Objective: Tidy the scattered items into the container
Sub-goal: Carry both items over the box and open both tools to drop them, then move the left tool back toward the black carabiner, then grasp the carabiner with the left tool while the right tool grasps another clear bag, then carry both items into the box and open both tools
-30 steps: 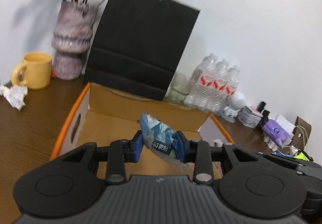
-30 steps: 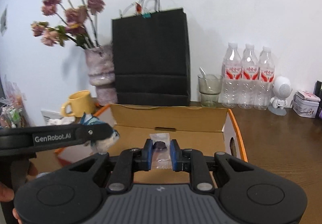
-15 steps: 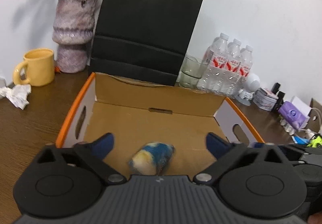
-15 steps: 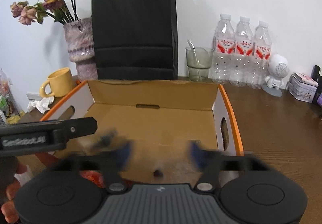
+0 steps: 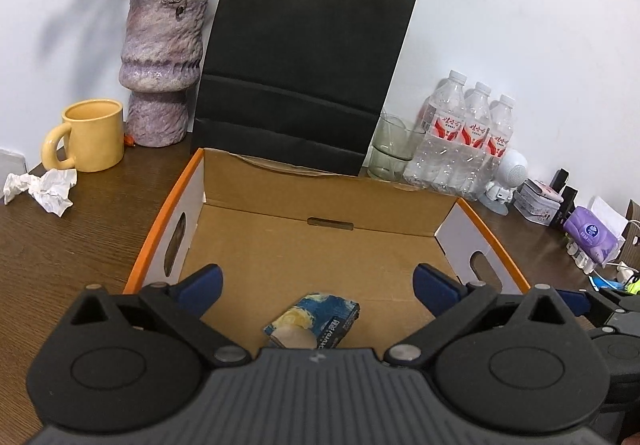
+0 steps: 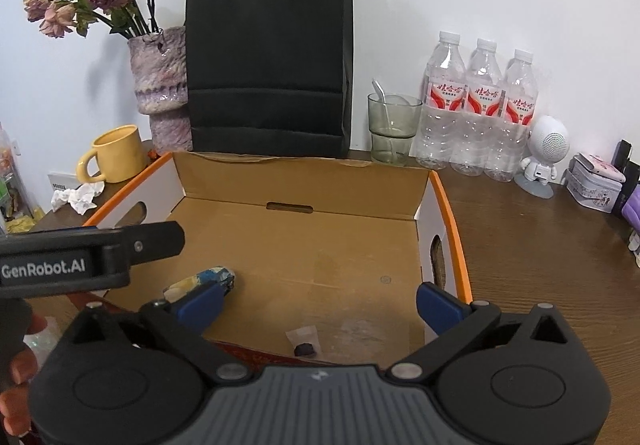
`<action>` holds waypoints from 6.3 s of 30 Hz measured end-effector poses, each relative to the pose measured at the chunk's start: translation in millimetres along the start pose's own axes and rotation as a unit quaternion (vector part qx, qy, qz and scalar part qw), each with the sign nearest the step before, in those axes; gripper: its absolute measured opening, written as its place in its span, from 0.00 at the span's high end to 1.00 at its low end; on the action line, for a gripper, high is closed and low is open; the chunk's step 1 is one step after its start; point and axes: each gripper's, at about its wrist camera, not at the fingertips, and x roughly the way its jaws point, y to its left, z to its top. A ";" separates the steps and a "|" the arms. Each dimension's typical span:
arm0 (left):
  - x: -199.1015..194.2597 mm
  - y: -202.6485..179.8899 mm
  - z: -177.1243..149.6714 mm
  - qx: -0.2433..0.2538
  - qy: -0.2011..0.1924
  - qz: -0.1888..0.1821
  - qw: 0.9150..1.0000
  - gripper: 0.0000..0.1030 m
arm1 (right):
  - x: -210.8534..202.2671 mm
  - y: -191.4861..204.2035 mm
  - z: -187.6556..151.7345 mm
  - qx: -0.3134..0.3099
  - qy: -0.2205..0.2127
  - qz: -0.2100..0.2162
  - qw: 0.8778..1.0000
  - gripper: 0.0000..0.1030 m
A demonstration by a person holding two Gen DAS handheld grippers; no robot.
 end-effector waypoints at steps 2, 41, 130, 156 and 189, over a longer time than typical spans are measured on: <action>0.2 -0.9 -0.2 0.001 0.001 0.000 1.000 0.00 | -0.8 0.4 0.5 0.000 -0.001 0.000 1.000 0.00; -165.3 90.7 -64.3 0.002 -0.021 0.035 0.999 0.00 | -134.8 -7.8 -111.8 0.018 -0.038 -0.003 0.999 0.00; -162.1 122.3 -118.3 0.057 0.014 0.026 0.998 0.95 | -59.9 85.1 -133.3 -0.042 0.010 0.077 0.996 1.00; -171.1 119.0 -115.3 0.047 0.000 0.012 0.999 0.95 | -61.9 81.7 -123.6 -0.026 -0.004 0.075 0.997 0.88; -18.3 2.3 1.0 0.060 -0.045 -0.083 0.994 0.90 | -2.4 -5.7 -2.1 0.049 -0.052 0.046 0.996 0.85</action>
